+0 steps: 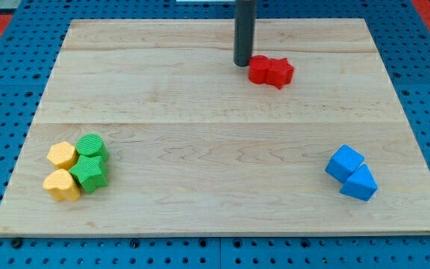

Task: Separate red star from red circle

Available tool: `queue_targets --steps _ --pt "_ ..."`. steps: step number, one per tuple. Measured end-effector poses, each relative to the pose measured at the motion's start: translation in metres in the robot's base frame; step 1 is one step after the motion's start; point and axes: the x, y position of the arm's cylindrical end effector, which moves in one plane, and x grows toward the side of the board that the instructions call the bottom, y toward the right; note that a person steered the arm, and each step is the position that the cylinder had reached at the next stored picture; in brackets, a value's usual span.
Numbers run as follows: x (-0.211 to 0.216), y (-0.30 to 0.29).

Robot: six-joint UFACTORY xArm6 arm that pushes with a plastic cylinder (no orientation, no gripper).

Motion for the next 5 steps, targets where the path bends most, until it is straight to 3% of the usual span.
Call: queue_targets --steps 3,5 --pt "0.011 0.09" --pt "0.054 0.123"
